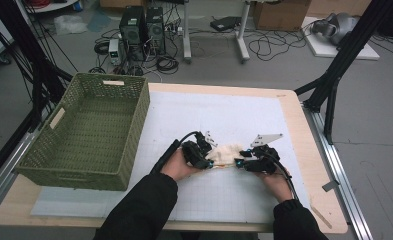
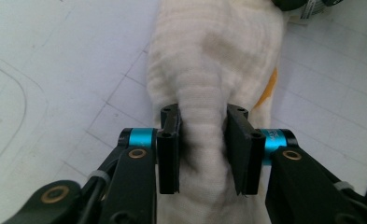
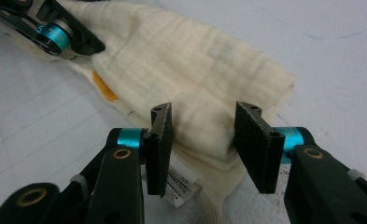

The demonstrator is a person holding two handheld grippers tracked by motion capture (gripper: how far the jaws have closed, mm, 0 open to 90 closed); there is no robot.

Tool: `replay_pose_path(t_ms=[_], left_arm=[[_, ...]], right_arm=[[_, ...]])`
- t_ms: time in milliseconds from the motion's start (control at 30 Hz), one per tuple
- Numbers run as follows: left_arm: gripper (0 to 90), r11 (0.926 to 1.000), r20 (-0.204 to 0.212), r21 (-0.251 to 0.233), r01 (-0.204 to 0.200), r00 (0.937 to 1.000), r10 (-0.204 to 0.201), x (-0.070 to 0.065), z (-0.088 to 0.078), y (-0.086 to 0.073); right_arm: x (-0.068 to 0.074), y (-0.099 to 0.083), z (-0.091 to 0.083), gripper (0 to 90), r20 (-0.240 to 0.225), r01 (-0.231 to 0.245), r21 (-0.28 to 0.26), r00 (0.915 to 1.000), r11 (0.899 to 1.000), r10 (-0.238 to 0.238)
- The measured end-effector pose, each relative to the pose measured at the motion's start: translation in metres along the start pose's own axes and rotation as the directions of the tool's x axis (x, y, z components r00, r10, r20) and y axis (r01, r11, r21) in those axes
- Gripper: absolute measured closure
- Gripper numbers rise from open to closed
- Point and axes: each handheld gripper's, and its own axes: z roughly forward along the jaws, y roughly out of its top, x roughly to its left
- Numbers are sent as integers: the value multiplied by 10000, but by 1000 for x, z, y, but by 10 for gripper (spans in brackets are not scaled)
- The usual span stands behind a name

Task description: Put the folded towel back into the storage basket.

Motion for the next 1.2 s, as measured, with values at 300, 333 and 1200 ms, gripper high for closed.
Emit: replay_pose_path(t_ms=[300,333,1200], left_arm=[[467,9990,-254,265,-368,9990,374,-9,3,3],[478,9990,-328,265,-356,9988,365,-10,3,3],[810,9982,-539,-127,586,9968,-592,-6,-5,1]], right_arm=[[-1,0,0,575,18,71,11,10000,10000,-71],[-1,0,0,574,14,85,29,10000,10000,-85],[-3,-22,-46,215,713,-861,-1055,9930,9907,939]])
